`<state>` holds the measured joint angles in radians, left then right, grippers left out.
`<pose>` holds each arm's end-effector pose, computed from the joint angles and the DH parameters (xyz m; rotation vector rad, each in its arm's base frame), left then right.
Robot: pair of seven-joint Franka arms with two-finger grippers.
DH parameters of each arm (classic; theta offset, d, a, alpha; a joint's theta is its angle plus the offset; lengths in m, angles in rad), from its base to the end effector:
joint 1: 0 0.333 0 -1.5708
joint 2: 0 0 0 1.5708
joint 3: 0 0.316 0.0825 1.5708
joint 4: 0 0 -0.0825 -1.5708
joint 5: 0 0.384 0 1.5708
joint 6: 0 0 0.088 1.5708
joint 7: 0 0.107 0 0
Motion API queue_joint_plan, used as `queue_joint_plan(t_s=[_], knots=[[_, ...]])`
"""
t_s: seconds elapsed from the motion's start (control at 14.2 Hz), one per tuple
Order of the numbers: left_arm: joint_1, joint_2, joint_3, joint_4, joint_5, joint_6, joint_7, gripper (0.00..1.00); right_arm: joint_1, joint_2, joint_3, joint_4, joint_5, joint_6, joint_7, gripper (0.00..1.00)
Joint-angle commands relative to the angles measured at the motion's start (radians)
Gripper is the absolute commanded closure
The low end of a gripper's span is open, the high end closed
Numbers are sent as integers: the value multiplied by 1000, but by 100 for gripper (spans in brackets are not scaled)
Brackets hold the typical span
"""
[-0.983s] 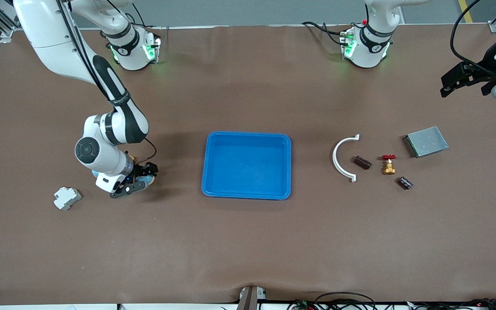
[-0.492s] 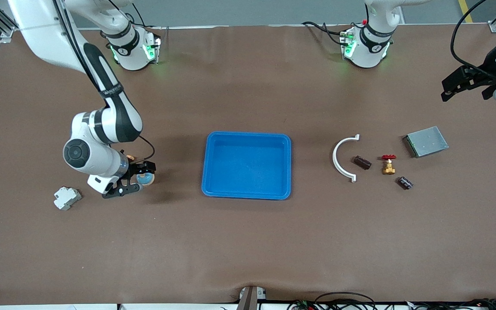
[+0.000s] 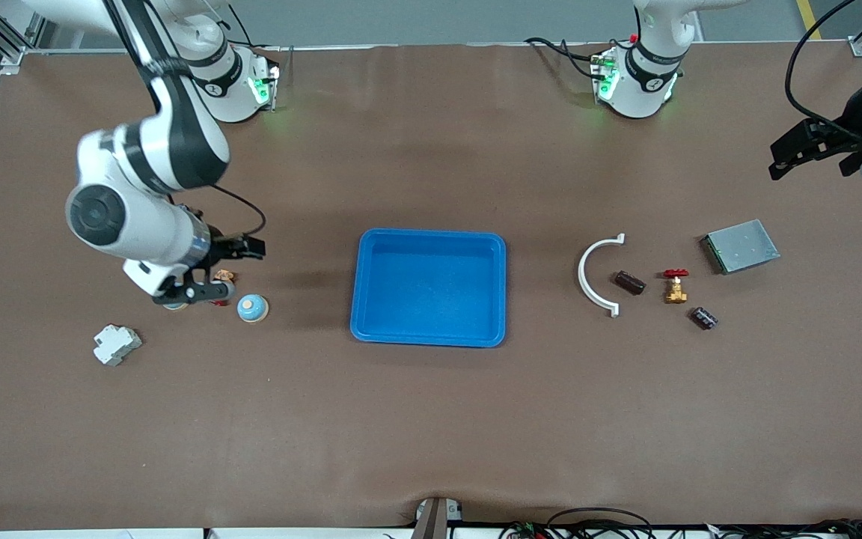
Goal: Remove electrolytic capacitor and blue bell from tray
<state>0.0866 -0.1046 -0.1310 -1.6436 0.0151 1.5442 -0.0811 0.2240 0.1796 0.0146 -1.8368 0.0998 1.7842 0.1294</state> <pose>0.5185 -0.0253 0.6436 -3.1126 -0.0589 -0.0095 0.5625 0.1453 0.4142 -3.0630 -0.1176 0.3789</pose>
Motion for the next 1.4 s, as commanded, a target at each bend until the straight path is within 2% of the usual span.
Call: queue_joint_plan(t_s=[0.0,0.21,0.56,0.77,1.05,1.33], knots=[[13,-15,-7,-15,5,8,21,0,-38,-63,-4,86,-3,-183,13,0],[13,-18,-7,-21,5,2,12,0,-89,-63,-5,229,-5,-365,12,0],[10,-27,-15,-18,3,0,12,0,-231,-60,-4,365,-34,-483,-19,0],[10,-30,-15,-19,-10,-7,12,0,-307,-52,-4,415,-58,-483,-123,0],[10,-40,-16,-19,-17,-27,18,0,-373,-48,-4,458,-60,-447,-116,0],[10,-38,-18,-21,-18,-26,18,0,-371,-48,-4,473,-58,-352,-114,0]])
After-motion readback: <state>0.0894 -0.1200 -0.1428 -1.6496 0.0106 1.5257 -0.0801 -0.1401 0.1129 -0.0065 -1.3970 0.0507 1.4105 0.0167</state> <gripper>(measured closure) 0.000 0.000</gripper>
